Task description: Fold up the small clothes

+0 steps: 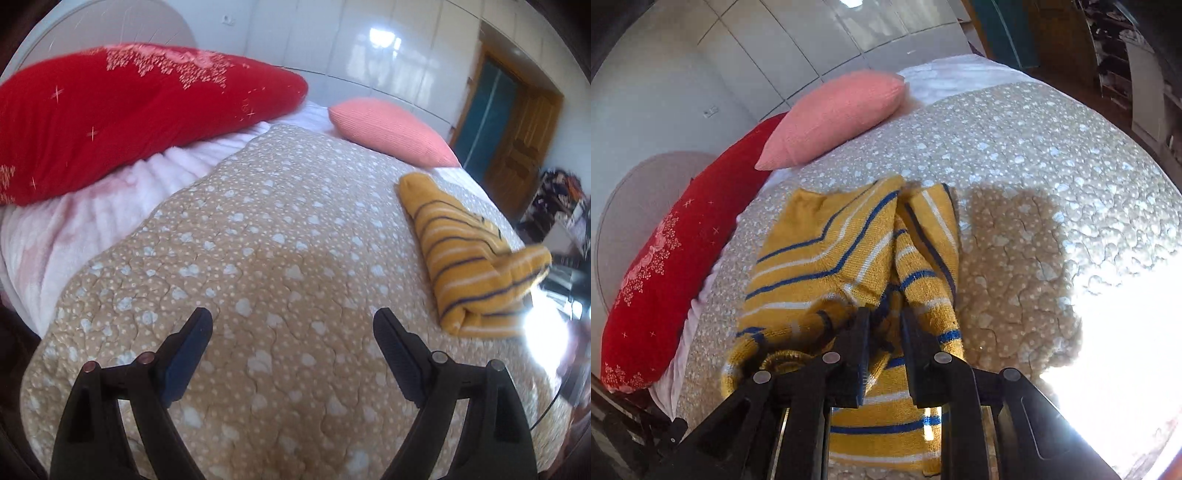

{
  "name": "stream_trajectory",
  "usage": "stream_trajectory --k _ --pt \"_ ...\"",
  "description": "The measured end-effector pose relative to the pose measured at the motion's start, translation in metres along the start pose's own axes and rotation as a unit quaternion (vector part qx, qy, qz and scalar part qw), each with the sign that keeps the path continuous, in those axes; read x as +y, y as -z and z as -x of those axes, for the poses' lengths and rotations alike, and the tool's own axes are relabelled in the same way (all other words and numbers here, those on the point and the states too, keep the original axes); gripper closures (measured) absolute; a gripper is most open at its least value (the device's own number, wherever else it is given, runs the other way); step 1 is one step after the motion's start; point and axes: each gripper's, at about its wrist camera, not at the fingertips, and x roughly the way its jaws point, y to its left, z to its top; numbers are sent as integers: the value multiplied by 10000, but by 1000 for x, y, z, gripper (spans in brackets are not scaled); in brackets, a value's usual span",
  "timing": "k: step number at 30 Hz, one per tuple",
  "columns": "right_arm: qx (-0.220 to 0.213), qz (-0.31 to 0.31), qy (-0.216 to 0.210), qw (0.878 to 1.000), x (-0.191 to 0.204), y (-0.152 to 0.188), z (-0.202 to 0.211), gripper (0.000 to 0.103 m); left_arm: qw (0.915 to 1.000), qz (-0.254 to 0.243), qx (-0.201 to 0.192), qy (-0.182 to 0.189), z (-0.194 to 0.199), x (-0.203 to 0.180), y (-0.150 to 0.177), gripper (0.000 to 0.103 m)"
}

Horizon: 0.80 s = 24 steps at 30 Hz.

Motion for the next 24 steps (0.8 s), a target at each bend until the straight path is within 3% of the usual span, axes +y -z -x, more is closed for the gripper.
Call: stream_trajectory --k 2,3,4,6,8,9,10,13,18,20,22,24 --pt "-132 -122 -176 9997 0 -7 5 51 10000 -78 12 23 6 -4 -1 15" --pt "-192 -161 -234 9994 0 -11 3 33 9999 -105 12 44 9 -6 -3 15" --pt "-199 -153 -256 9994 1 -16 -3 30 9999 -148 -6 60 13 -9 -4 15" --pt "-60 -21 -238 9997 9 -19 -19 30 9996 -272 -74 39 19 -17 -8 15" --pt "345 148 -272 9989 17 -20 -46 33 9991 -410 -96 38 23 -25 -12 15" --pt "567 179 -334 9977 19 -19 -57 59 9989 -467 -81 65 24 -29 -14 15" --pt "642 184 -379 9970 21 -19 -61 70 9986 -515 -51 112 25 -33 -17 15" --pt "299 372 -613 9970 25 -23 -38 80 9976 -672 -17 170 25 -43 -22 15" --pt "-417 291 -402 9979 -4 -24 17 81 9948 -933 112 387 11 -64 -27 15" --pt "-174 404 -40 9990 -19 -17 9 80 9929 -959 283 643 -3 -76 -29 15" --pt "473 405 87 9980 -33 -8 -14 69 9897 -990 505 907 -20 -91 -33 15" --pt "247 312 71 9992 -44 -6 -5 54 9851 -1054 635 1204 -34 -106 -40 15"
